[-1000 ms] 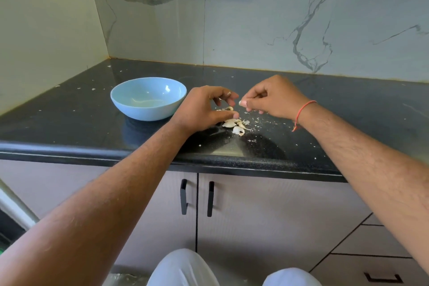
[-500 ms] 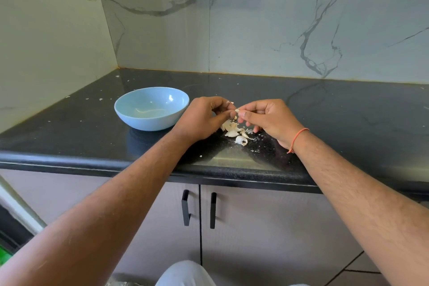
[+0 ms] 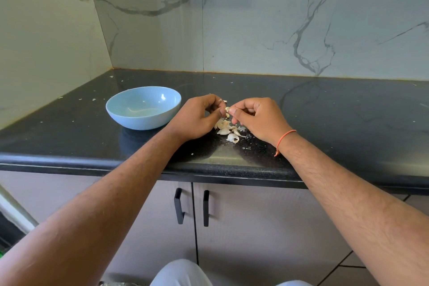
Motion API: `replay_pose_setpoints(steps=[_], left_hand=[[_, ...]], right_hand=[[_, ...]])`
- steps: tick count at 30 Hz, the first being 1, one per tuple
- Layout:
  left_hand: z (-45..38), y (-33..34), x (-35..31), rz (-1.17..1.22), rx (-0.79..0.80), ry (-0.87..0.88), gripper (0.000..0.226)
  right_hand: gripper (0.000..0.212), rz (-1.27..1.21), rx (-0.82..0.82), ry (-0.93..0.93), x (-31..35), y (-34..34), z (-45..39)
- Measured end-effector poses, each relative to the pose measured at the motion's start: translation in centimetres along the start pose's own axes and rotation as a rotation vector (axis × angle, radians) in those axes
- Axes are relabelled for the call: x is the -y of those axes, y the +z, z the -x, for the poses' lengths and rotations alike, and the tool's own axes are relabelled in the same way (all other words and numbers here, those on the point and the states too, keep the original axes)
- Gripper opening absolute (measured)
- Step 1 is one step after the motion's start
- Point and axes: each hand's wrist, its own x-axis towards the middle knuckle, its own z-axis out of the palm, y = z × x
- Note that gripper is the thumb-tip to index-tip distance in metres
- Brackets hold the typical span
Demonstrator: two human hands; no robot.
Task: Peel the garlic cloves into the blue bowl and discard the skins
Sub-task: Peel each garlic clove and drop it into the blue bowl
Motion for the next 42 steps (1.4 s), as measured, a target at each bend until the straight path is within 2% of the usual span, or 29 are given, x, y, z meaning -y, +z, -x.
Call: replay_pose_setpoints(steps=[3,7,10,14,19,35,42], left_hand=[[-0.01,-0.01,-0.04,-0.003,-0.01,-0.003,0.008],[-0.09,0.16,0.09,-0.021,-0.025,-0.011,0.009],[-0.2,0.29,0.38,-0.045,-0.063,-0.021,0.005],[0.02,0.26,0.1,-0.023,-0.088,0.005,0.017],[0.08,0.15,-0.14,-0.051,-0.114,0.02,0.012],[0.22,0.07,-0.49,-0.023,-0.083,0.02,0.01],[0.01,0.16,-0.17,-0.055,-0.076,-0.031,0.016]], right_hand=[[0.014,0.057,-0.032,-0.04,0.07,0.03,0.02],[0.011,0.079,0.006,-0.08,0.17,0.15,0.15],[0.013,0.082,-0.025,-0.078,0.15,0.03,0.12],[0.017,0.112,-0.097,-0.036,0.05,-0.18,-0.05],[0.013,0.172,-0.099,-0.057,-0.26,0.06,-0.08],[0.013,0.156,-0.063,-0.112,-0.02,0.22,0.35],[0.004,0.214,-0.139,-0.112,-0.51,0.18,-0.01]])
